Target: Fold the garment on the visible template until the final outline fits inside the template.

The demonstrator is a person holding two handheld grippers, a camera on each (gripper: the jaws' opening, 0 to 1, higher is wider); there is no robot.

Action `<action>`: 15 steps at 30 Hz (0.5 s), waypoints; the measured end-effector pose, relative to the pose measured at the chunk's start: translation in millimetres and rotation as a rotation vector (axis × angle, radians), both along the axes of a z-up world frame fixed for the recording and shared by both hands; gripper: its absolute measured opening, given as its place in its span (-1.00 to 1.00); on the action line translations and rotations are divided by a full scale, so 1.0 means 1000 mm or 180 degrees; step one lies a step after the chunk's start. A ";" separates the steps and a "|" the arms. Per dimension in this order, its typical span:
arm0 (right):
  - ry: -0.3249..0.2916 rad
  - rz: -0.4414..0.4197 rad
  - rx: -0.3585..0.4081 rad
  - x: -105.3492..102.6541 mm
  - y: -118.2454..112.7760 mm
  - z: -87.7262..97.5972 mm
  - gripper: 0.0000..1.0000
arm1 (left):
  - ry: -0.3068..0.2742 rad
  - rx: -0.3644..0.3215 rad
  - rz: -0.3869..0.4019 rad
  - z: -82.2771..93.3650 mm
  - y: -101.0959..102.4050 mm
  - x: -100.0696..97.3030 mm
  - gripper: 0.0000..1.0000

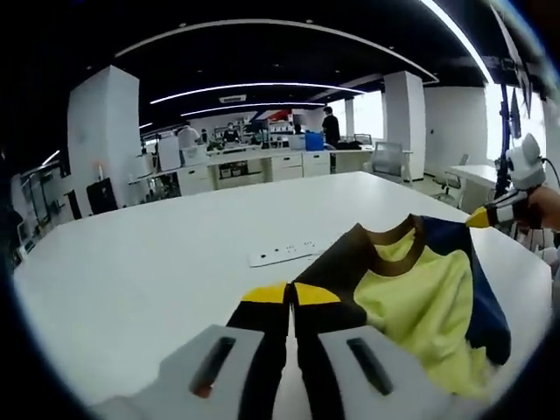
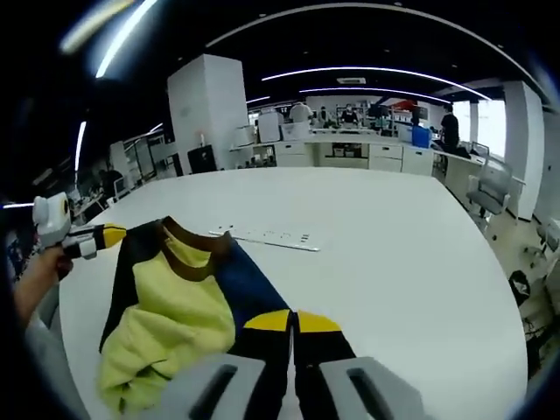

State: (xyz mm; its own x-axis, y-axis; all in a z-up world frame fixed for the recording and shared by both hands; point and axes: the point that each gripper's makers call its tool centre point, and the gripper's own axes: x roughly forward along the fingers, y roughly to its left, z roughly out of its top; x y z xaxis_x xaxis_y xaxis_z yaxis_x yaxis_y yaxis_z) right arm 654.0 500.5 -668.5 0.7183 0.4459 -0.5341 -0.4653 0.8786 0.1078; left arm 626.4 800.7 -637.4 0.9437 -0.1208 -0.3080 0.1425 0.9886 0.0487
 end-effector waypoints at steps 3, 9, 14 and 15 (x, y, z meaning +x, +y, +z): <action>0.0021 -0.0041 -0.0013 0.013 0.002 -0.012 -1.00 | 0.0005 -0.0003 0.0076 -0.011 0.002 0.008 -1.00; -0.0007 -0.0129 -0.0040 0.037 0.003 -0.031 -1.00 | 0.0071 0.0110 0.0205 -0.041 0.007 0.026 -1.00; 0.0170 -0.0147 0.0043 0.047 0.005 -0.047 -1.00 | 0.0117 0.0092 0.0359 -0.060 0.013 0.041 -1.00; 0.0215 -0.0137 -0.0001 0.045 0.006 -0.051 -1.00 | 0.0218 0.0156 0.0405 -0.068 0.017 0.041 -1.00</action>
